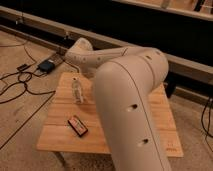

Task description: Place the ceramic cup in the ceramic bowl

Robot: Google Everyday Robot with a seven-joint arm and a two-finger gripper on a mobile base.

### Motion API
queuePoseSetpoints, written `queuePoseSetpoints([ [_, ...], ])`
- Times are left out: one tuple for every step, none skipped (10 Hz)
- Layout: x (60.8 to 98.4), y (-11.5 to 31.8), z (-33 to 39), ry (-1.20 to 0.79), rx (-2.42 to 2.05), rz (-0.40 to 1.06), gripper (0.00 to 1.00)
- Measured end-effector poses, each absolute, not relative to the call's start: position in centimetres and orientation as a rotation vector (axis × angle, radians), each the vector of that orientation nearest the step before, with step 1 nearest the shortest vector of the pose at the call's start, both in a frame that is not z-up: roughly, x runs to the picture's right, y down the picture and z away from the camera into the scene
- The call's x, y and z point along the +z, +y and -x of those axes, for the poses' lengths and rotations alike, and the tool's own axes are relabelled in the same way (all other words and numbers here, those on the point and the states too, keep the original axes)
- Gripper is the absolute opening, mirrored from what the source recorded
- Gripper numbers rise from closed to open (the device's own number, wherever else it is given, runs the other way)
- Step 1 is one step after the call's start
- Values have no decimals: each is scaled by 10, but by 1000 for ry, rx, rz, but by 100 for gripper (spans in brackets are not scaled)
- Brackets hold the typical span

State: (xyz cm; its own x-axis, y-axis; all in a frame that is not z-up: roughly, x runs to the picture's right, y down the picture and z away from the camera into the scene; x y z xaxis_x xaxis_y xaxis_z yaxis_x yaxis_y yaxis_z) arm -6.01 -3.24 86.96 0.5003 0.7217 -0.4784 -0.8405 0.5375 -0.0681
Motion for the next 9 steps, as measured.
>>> queuePoseSetpoints([
  [876,-25,62,424,962,326,9],
  [881,-19,61,428,962,337,9],
  [887,-15,59,431,965,346,9],
  [892,-13,57,431,970,351,9],
  [897,-12,53,433,974,357,9],
  [902,-11,49,434,977,360,9],
  [908,-10,44,431,982,364,9],
  [910,-10,42,429,984,367,10],
  [916,-11,38,418,992,374,21],
])
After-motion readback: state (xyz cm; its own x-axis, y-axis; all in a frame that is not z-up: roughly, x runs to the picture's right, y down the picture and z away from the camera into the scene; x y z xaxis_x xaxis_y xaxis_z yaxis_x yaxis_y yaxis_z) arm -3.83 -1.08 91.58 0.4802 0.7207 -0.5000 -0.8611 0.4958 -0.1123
